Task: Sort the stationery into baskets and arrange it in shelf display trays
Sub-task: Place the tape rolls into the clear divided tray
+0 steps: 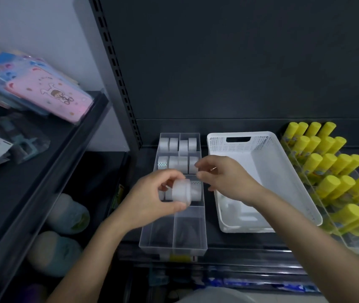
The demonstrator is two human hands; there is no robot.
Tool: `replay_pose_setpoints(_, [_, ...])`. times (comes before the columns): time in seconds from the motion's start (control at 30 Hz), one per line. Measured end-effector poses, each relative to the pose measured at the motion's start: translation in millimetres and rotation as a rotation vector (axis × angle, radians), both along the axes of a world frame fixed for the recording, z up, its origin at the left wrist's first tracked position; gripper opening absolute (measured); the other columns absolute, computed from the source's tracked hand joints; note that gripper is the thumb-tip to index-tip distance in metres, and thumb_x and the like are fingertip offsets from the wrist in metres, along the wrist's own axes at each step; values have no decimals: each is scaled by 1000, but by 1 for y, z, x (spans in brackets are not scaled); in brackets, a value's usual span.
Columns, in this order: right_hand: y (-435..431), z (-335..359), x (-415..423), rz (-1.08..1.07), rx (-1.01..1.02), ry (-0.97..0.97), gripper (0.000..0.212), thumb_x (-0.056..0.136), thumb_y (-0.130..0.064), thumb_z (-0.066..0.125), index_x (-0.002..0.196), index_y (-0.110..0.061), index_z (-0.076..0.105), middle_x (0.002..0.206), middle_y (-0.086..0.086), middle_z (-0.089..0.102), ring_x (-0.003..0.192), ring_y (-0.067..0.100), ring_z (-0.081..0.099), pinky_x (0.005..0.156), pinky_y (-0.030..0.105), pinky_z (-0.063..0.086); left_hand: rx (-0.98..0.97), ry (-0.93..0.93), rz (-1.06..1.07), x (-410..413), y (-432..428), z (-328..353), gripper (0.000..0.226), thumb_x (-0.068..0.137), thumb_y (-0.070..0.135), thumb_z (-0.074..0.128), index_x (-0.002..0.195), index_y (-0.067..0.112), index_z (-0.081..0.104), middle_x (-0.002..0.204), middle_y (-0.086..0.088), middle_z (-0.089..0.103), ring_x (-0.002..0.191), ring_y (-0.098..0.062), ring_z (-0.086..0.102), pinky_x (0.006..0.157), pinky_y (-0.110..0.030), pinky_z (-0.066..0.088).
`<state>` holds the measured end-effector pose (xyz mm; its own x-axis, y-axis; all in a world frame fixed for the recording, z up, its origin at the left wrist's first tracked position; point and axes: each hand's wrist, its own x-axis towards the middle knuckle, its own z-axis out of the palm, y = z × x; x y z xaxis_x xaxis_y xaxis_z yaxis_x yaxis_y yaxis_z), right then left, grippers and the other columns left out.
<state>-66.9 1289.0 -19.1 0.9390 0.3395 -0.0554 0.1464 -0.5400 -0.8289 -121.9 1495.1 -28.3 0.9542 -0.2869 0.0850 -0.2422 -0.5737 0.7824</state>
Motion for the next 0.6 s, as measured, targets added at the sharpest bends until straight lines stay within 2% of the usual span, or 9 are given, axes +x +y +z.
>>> replay_pose_setpoints(0.07, [6,-6,-4,105,-130,-166,23,87,-19,65,110,-16,65,93,-6,62,83,11,57,70,10,44,48,32,21,-12,15,-2,46,64,39,79,106,43,59,108,27,61,103,2,58,85,-20,46])
replay_pose_setpoints(0.17, [18,-18,-17,257,-255,-289,27,88,-21,64,115,-16,65,101,-2,63,88,10,56,76,17,44,112,88,39,-29,33,-8,46,62,45,76,105,47,59,107,28,61,104,5,56,87,-18,42])
replay_pose_setpoints(0.23, [21,-24,-23,303,-298,-309,30,90,-23,62,118,-15,63,107,0,64,93,11,57,79,18,42,152,114,36,-37,41,-14,44,63,43,78,103,48,60,108,28,59,106,6,54,87,-15,39])
replay_pose_setpoints(0.3, [23,-28,-26,319,-333,-316,29,91,-23,60,118,-13,63,111,1,66,100,15,59,84,24,46,218,120,30,-42,45,-21,45,65,42,79,105,48,60,113,31,51,112,8,47,90,-10,35])
replay_pose_setpoints(0.4, [25,-29,-26,331,-376,-333,25,90,-21,59,112,-10,66,106,3,67,99,19,60,84,34,49,358,54,38,-43,42,-33,47,70,36,78,113,39,60,118,30,41,116,9,34,94,-5,26])
replay_pose_setpoints(0.47, [25,-30,-26,341,-406,-340,22,90,-21,59,106,-7,66,100,5,66,94,21,60,80,37,49,419,4,56,-42,39,-39,49,72,30,78,118,30,60,120,23,39,118,2,31,97,-7,23])
replay_pose_setpoints(0.6, [25,-32,-27,346,-435,-343,21,90,-21,58,102,-6,66,96,6,66,90,23,60,78,37,49,470,-28,65,-41,36,-42,47,73,26,76,115,29,54,123,19,34,120,-3,29,100,-17,25])
